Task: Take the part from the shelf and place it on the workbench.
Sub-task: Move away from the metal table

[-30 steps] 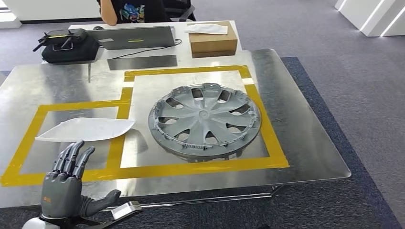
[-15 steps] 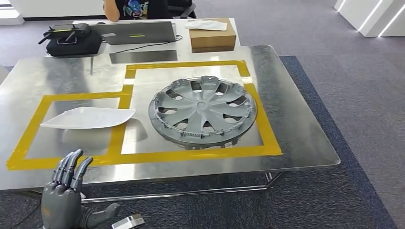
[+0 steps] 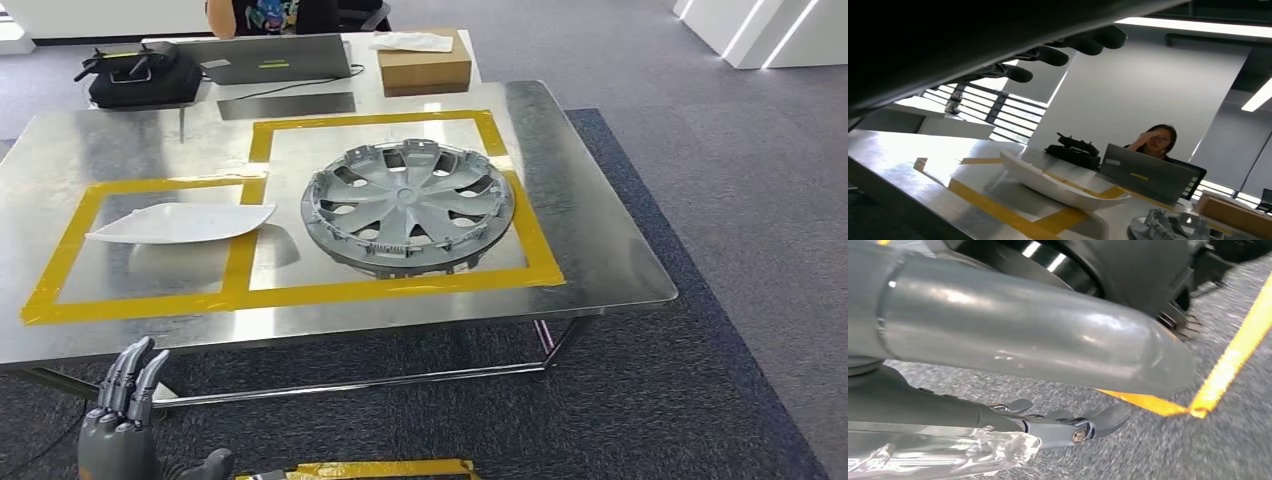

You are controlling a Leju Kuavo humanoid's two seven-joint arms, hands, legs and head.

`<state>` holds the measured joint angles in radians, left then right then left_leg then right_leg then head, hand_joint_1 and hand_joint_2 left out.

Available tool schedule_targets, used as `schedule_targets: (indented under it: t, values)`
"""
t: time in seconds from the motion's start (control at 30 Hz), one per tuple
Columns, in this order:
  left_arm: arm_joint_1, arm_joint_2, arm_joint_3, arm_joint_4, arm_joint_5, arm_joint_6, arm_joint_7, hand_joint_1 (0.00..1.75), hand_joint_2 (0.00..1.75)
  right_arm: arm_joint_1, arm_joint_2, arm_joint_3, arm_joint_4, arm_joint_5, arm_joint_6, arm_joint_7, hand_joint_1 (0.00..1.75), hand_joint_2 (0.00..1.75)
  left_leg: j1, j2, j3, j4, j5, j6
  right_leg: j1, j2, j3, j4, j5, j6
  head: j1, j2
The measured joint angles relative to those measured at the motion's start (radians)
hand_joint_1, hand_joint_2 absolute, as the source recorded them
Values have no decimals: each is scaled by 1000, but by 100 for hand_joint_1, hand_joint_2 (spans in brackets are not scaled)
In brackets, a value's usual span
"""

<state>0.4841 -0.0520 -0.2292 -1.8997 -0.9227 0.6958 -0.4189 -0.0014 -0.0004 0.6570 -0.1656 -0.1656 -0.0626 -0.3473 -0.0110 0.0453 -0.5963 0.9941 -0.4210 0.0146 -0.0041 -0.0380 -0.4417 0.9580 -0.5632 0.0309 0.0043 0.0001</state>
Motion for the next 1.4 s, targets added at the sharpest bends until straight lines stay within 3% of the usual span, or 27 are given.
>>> schedule_targets:
  t: [0.07,0.13,0.2,0.23,0.27,0.33,0.37,0.43,0.47,0.53,0.57,0.6,0.7,0.73,0.77,0.83,0.87,0.9,0.93,1.0,1.07,1.13,1.2,1.23,1.27,1.33,1.4]
  values:
    - [4,-6,8,-1,7,0,-7,0,0,3,0,-2,1,0,0,2,0,0,3,1,-7,10,-12,-12,-1,11,-18,2,15,-19,-2,0]
    - [8,-12,15,-2,10,0,-10,0,0,4,0,-3,1,0,0,3,0,0,7,-17,-27,77,-91,-24,-2,21,-41,1,37,-35,-4,0]
    - [11,-14,22,-2,11,0,-11,0,0,4,0,-5,1,-2,0,3,0,0,9,-31,-54,202,-190,-30,1,34,-66,2,59,-41,-6,0]
    - [12,-15,24,-2,12,0,-12,0,0,4,0,-6,1,-2,1,3,0,0,10,-33,-59,254,-212,-29,3,41,-78,3,71,-42,-6,0]
    - [12,-16,26,-2,13,0,-14,0,0,4,0,-7,1,-3,1,3,0,0,9,-35,-52,277,-211,-25,6,49,-91,5,83,-42,-6,0]
    - [12,-18,29,-3,13,0,-17,0,0,4,0,-7,1,-3,1,3,0,0,5,-48,14,214,-160,-7,13,69,-118,7,105,-42,-6,0]
    - [13,-20,30,-4,13,0,-19,0,0,4,2,-7,1,-3,1,3,0,0,1,-68,68,140,-137,6,15,80,-130,8,116,-41,-5,0]
    - [14,-23,33,-8,13,1,-22,0,0,3,4,-7,1,-5,1,3,0,0,-6,-106,164,-7,-123,28,21,102,-147,11,138,-38,-5,0]
    - [15,-24,33,-11,13,1,-24,0,0,3,6,-7,1,-7,1,2,0,0,-9,-114,187,-47,-127,32,21,113,-154,11,149,-34,-5,0]
    - [15,-26,35,-13,13,2,-25,0,0,6,5,-8,2,-11,1,2,0,0,-10,-98,188,-69,-119,33,20,130,-168,9,168,-25,-5,0]
    - [15,-27,36,-13,13,2,-25,0,0,9,5,-8,3,-11,1,2,0,0,-9,-85,181,-71,-109,37,18,126,-176,14,162,-20,-6,0]
    - [15,-29,37,-13,13,2,-25,0,0,11,4,-8,4,-11,1,3,0,0,-7,-72,171,-74,-98,42,16,110,-188,34,135,-15,-4,0]
    - [19,-33,39,-14,14,2,-25,0,0,9,4,-7,5,-11,2,3,0,0,-4,-32,131,-75,-65,48,4,52,-244,203,-17,7,3,0]
    - [20,-33,39,-14,15,2,-25,0,0,7,4,-7,5,-11,2,3,0,0,-4,-18,116,-73,-54,46,-2,46,-255,266,-42,16,4,0]
    - [20,-34,40,-14,17,2,-26,0,0,7,4,-8,5,-11,2,3,0,0,-3,-4,99,-71,-44,43,-8,43,-254,310,-40,24,4,0]
    - [19,-36,42,-14,21,2,-26,0,0,7,4,-8,5,-11,2,3,0,0,3,22,64,-58,-26,33,-20,34,-204,305,22,42,4,0]
    - [19,-37,42,-14,24,2,-25,0,0,6,4,-8,5,-11,2,3,0,0,6,33,47,-48,-20,26,-26,19,-155,255,49,51,4,0]
    - [20,-37,43,-15,29,2,-25,0,0,4,4,-8,5,-11,2,3,0,0,8,44,31,-33,-17,19,-32,-2,-91,179,55,59,6,0]
    - [20,-38,43,-16,37,2,-23,0,0,1,5,-8,4,-11,1,3,0,0,8,53,17,-18,-14,12,-33,-19,-35,103,40,59,9,0]
    - [18,-37,44,-19,84,2,-14,0,0,-3,5,-10,4,-10,1,2,0,0,10,74,-2,5,-5,-3,-29,-31,16,11,3,43,14,0]
    - [14,-36,47,-17,186,2,-6,0,0,1,5,-12,4,-10,-1,2,0,0,16,77,-10,12,-1,-20,-24,-14,-3,5,2,16,14,0]
    - [9,-39,65,-6,311,-10,-8,0,0,5,6,-14,6,-10,-2,2,0,0,22,28,-20,50,-63,-35,-24,1,-26,7,22,-6,14,0]
    - [1,-55,115,29,425,-67,-25,0,0,4,7,-16,6,-12,-7,2,0,0,23,-25,-38,155,-172,-39,-20,20,-56,8,48,-19,13,0]
    - [-7,-70,155,56,476,-119,-40,0,0,2,7,-17,6,-13,-9,2,0,0,22,-34,-45,213,-208,-37,-17,32,-70,9,62,-22,13,0]
    - [-20,-90,205,90,517,-177,-58,0,0,2,7,-17,6,-15,-10,2,0,0,21,-37,-44,253,-219,-33,-13,43,-85,11,75,-23,13,0]
    - [-57,-136,324,174,561,-286,-89,0,0,2,7,-17,6,-16,-10,3,0,0,17,-43,-2,245,-175,-20,-6,68,-117,17,100,-24,13,0]
    - [-102,-181,456,275,578,-373,-108,0,0,2,9,-17,6,-16,-10,5,0,0,11,-79,91,121,-125,5,0,95,-147,23,123,-22,14,0]
